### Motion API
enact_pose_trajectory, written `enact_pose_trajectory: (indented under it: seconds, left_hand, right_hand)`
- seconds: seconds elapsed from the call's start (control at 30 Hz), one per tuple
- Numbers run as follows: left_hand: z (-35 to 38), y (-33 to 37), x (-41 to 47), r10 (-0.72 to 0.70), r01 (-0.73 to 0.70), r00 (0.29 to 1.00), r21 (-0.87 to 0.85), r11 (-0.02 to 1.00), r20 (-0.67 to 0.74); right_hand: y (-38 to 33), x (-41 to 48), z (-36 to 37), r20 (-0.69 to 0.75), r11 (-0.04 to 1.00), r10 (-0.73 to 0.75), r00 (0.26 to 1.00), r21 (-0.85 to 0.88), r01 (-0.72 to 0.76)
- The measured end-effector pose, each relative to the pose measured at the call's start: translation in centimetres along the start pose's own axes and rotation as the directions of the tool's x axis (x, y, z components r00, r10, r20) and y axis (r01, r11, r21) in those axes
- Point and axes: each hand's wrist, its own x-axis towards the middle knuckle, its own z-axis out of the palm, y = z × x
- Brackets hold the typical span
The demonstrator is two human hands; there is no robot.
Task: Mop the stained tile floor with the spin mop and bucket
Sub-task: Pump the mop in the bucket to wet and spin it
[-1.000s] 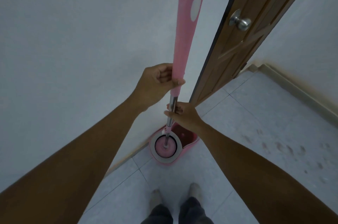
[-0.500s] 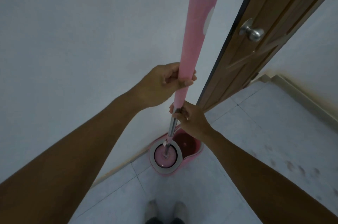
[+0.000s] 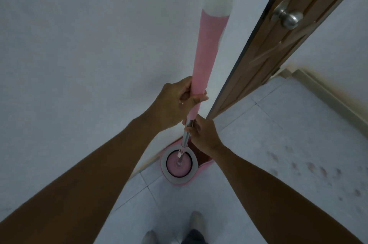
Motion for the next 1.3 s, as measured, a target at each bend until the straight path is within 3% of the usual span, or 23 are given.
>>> enact_pose_trajectory:
  seconds: [0.2,0.3,0.4,0.5,0.73,0.83,1.0,1.13,1.3]
  left_hand:
    - [2.3,-5.6,-2.2,-0.184,0.185,0.981,-0.003,0.983,0.056]
    - [1.7,-7.5,-3.0,-0.308,0.323,0.943,-0.126,0.938,0.125]
    - [0.0,-6.9,-3.4,-0.298,0.339,0.937,-0.275,0.9,0.182]
    - [-3.2,-4.0,-2.4,-0.209,0.262,0.961,-0.343,0.902,0.183]
    - [-7.8,4.6,-0.3,0.061,0.007,0.966,-0.261,0.965,0.25]
    - [-8.0,6.0,0.3,0.107,-0.045,0.966,-0.254,0.966,0.235]
    - [-4.9,1.8,-0.7,-0.022,0.076,0.977,-0.251,0.965,0.212]
    - [-1.0,-2.9,-2.4,-0.122,0.171,0.977,-0.299,0.939,0.176]
    - [1.6,-6.8,-2.7,-0.234,0.27,0.95,-0.168,0.948,0.206]
  right_hand:
    - [0.2,-0.1,3.4,0.144,0.936,0.344,0.928,-0.126,-0.328]
    - [-0.4,0.6,4.4,0.175,0.904,0.424,0.889,-0.028,-0.426]
    - [-0.8,0.0,5.0,0.101,0.919,0.368,0.924,0.115,-0.378]
    - [-1.9,0.1,3.8,0.06,0.935,0.251,0.966,0.243,-0.258]
    - [-6.4,-0.3,-2.5,0.125,0.986,0.02,0.992,0.163,-0.04]
    - [-7.2,-0.4,-4.0,0.136,0.99,-0.015,0.991,0.144,-0.005]
    - [-3.7,-1.7,0.3,0.026,0.976,0.085,0.996,0.197,-0.088]
    - [0.0,-3.5,4.5,-0.063,0.932,0.253,0.965,0.284,-0.225]
    - [1.9,-1.6,4.7,0.115,0.884,0.433,0.894,0.138,-0.447]
